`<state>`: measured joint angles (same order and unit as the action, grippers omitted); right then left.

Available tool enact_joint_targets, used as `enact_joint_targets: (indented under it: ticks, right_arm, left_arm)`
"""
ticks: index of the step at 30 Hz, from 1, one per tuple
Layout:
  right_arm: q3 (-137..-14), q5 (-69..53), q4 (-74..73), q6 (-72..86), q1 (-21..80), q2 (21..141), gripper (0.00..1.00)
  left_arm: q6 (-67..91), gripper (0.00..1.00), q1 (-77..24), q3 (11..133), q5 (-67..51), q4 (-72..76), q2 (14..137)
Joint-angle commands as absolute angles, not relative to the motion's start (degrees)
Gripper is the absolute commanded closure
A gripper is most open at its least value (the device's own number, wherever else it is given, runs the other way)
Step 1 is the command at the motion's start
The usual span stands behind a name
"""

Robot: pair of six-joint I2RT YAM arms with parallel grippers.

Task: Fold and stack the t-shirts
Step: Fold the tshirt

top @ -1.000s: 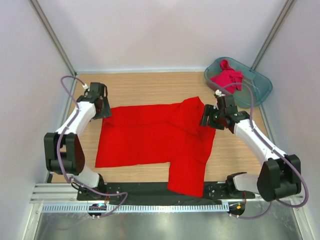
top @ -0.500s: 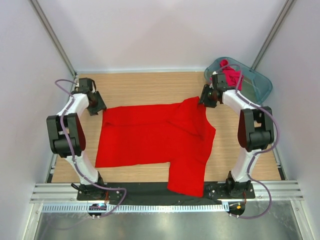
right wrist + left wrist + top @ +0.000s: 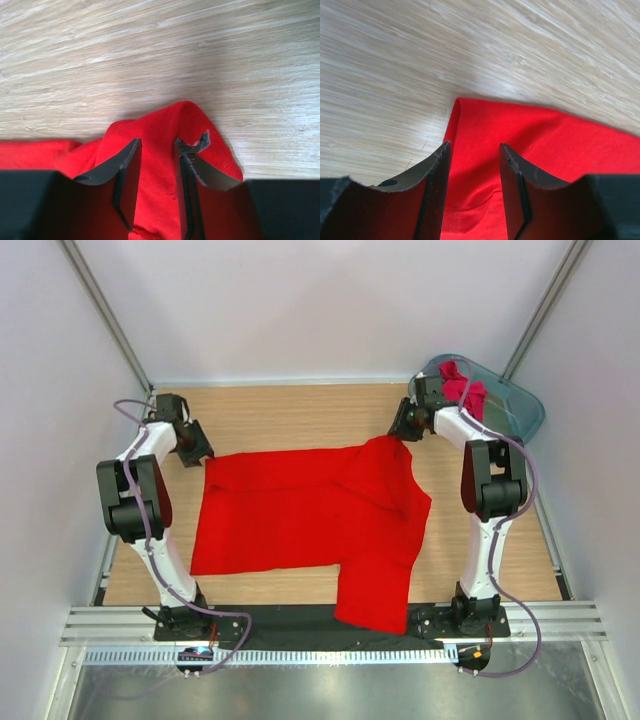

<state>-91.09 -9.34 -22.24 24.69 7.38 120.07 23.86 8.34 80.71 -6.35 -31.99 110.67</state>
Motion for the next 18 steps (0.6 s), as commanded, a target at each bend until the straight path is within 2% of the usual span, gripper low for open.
enact_joint_targets:
  ticks: [1, 4, 9, 15, 18]
  right_arm:
    - [-93.43, -10.46, -20.65, 25.49, 7.56, 121.2, 0.65]
    - [-93.34, -9.33, -21.7, 25.31, 7.47, 120.68, 0.83]
    - [-89.4, -4.15, -25.48, 26.01, 6.94, 115.5, 0.99]
    - [-79.46, 2.46, -21.36, 29.97, 6.68, 109.86, 0.99]
    - [-79.28, 2.2, -20.49, 29.8, 6.68, 111.18, 0.99]
  left_arm:
    - [24.7, 0.56, 8.79, 83.14, -8.0, -32.08, 111.71]
    - [24.52, 0.57, 8.79, 84.02, -8.0, -32.96, 112.5]
    - [24.35, 0.58, 8.79, 84.37, -7.91, -33.4, 112.67]
    - [23.73, 0.59, 8.79, 85.16, -6.94, -33.75, 112.41]
    - [23.64, 0.53, 8.7, 86.04, -8.17, -34.1, 113.29]
